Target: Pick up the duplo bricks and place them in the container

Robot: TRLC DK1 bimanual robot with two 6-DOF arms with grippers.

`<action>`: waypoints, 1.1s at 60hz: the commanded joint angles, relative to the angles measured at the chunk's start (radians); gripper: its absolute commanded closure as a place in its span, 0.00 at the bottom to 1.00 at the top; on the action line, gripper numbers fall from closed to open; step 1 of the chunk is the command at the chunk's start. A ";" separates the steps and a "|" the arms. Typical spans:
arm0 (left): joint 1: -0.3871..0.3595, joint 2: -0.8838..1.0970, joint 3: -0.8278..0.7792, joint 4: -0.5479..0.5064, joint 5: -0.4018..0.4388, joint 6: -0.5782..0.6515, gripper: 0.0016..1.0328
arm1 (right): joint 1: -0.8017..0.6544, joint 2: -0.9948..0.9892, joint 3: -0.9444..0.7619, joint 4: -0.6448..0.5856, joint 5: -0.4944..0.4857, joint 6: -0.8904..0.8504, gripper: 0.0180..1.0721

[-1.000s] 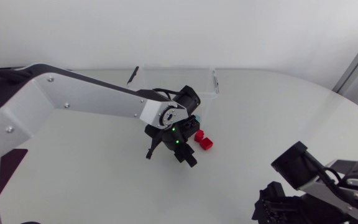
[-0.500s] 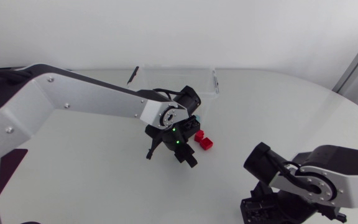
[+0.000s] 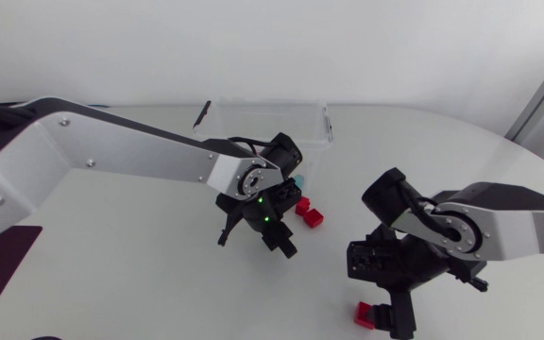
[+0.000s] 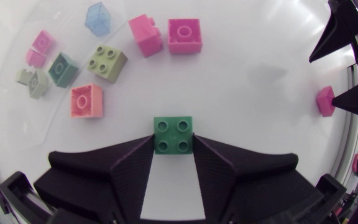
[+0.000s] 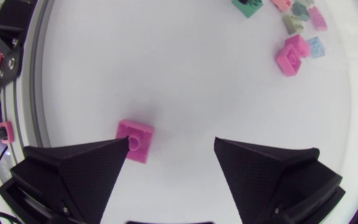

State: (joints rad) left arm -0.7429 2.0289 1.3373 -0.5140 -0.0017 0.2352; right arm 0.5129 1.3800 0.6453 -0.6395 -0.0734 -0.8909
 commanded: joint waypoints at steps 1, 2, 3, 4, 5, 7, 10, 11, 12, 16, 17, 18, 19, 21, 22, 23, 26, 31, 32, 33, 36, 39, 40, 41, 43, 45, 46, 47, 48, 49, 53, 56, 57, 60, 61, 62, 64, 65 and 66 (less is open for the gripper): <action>-0.004 0.002 -0.061 -0.024 0.005 -0.013 0.61 | 0.010 -0.027 0.002 -0.008 0.006 0.012 0.06; -0.004 0.001 -0.063 -0.024 0.005 -0.013 0.61 | 0.013 -0.036 0.004 -0.011 0.004 0.017 0.06; -0.004 -0.001 -0.061 -0.024 0.005 -0.013 0.61 | 0.015 -0.044 0.004 -0.015 0.001 0.021 0.06; -0.004 -0.001 -0.061 -0.024 0.005 -0.013 0.61 | 0.016 -0.050 0.007 -0.020 -0.002 0.026 0.06; -0.003 -0.002 -0.061 -0.024 0.005 -0.013 0.61 | 0.016 -0.058 0.010 -0.028 -0.011 0.030 0.06; -0.003 -0.004 -0.061 -0.024 0.005 -0.013 0.61 | 0.016 -0.067 0.017 -0.048 -0.026 0.035 0.06; -0.004 -0.007 -0.063 -0.024 0.006 -0.013 0.61 | 0.016 -0.079 0.027 -0.074 -0.040 0.052 0.06; -0.004 -0.007 -0.063 -0.024 0.006 -0.013 0.61 | 0.016 -0.082 0.028 -0.074 -0.040 0.056 0.06; -0.006 -0.009 -0.064 -0.024 0.006 -0.013 0.61 | 0.015 -0.088 0.028 -0.077 -0.045 0.064 0.06; -0.009 -0.009 -0.067 -0.024 0.006 -0.013 0.61 | 0.016 -0.099 0.025 -0.097 -0.066 0.086 0.06; -0.010 -0.009 -0.067 -0.024 0.006 -0.011 0.61 | 0.016 -0.099 0.025 -0.104 -0.069 0.090 0.06; -0.010 -0.009 -0.069 -0.024 0.006 -0.010 0.61 | 0.018 -0.099 0.024 -0.106 -0.074 0.096 0.06; -0.012 -0.009 -0.069 -0.024 0.006 -0.010 0.61 | 0.019 -0.099 0.020 -0.106 -0.078 0.104 0.06; -0.013 -0.007 -0.070 -0.024 0.006 -0.010 0.61 | 0.022 -0.099 0.014 -0.106 -0.081 0.115 0.06; -0.012 -0.007 -0.072 -0.024 0.006 -0.010 0.61 | 0.022 -0.099 0.008 -0.106 -0.083 0.119 0.06; -0.012 -0.009 -0.073 -0.024 0.006 -0.010 0.61 | 0.024 -0.099 0.004 -0.106 -0.086 0.125 0.06; -0.012 -0.009 -0.073 -0.024 0.006 -0.010 0.61 | 0.026 -0.098 -0.007 -0.098 -0.092 0.132 0.06; -0.015 -0.001 -0.076 -0.027 0.006 -0.005 0.61 | 0.027 -0.084 -0.026 -0.088 -0.108 0.144 0.06; -0.016 0.001 -0.078 -0.027 0.006 -0.004 0.61 | 0.027 -0.078 -0.029 -0.083 -0.109 0.150 0.06; -0.018 0.001 -0.081 -0.027 0.006 -0.002 0.61 | 0.030 -0.072 -0.035 -0.072 -0.109 0.159 0.06; -0.019 0.001 -0.086 -0.029 0.006 0.000 0.61 | 0.033 -0.059 -0.045 -0.058 -0.109 0.168 0.06; -0.023 0.001 -0.092 -0.034 0.005 0.003 0.61 | 0.035 -0.044 -0.058 -0.038 -0.109 0.181 0.06; -0.024 -0.001 -0.092 -0.035 0.005 0.003 0.61 | 0.035 -0.039 -0.062 -0.028 -0.108 0.188 0.06; -0.024 -0.002 -0.093 -0.037 0.005 0.003 0.61 | 0.035 -0.036 -0.064 -0.023 -0.108 0.191 0.06; -0.024 -0.013 -0.101 -0.044 0.005 0.007 0.61 | 0.035 -0.030 -0.073 -0.008 -0.109 0.196 0.07; -0.023 -0.030 -0.112 -0.046 0.005 0.010 0.62 | 0.035 -0.022 -0.085 0.011 -0.109 0.201 0.07; -0.023 -0.039 -0.116 -0.047 0.005 0.012 0.62 | 0.035 -0.019 -0.090 0.018 -0.108 0.202 0.07; -0.021 -0.049 -0.121 -0.052 0.005 0.013 0.62 | 0.035 -0.018 -0.095 0.023 -0.108 0.205 0.07; -0.019 -0.056 -0.124 -0.055 0.005 0.013 0.61 | 0.035 -0.015 -0.096 0.026 -0.108 0.208 0.07; -0.016 -0.067 -0.127 -0.057 0.003 0.016 0.61 | 0.035 -0.013 -0.098 0.029 -0.108 0.211 0.07; -0.006 -0.110 -0.135 -0.069 0.003 0.027 0.61 | 0.032 -0.007 -0.101 0.040 -0.106 0.218 0.11; 0.005 -0.150 -0.138 -0.078 0.002 0.033 0.61 | 0.026 -0.004 -0.101 0.044 -0.106 0.218 0.11; 0.008 -0.162 -0.139 -0.078 0.002 0.035 0.61 | 0.024 -0.004 -0.102 0.046 -0.106 0.216 0.12; 0.017 -0.200 -0.141 -0.083 0.002 0.036 0.61 | 0.022 0.002 -0.104 0.049 -0.106 0.216 0.15; 0.019 -0.219 -0.141 -0.086 0.002 0.036 0.61 | 0.022 0.004 -0.105 0.049 -0.106 0.218 0.16; 0.022 -0.234 -0.141 -0.089 0.000 0.036 0.61 | 0.022 0.007 -0.105 0.050 -0.106 0.218 0.17; 0.027 -0.266 -0.141 -0.090 -0.009 0.041 0.61 | 0.021 0.011 -0.107 0.052 -0.106 0.219 0.19; 0.028 -0.276 -0.142 -0.090 -0.014 0.042 0.61 | 0.021 0.014 -0.107 0.052 -0.106 0.219 0.20; 0.030 -0.288 -0.141 -0.090 -0.020 0.042 0.61 | 0.021 0.016 -0.108 0.052 -0.106 0.219 0.20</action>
State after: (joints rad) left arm -0.7269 1.8305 1.2095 -0.5957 -0.0074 0.2623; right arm 0.5354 1.3720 0.5606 -0.5972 -0.1791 -0.6868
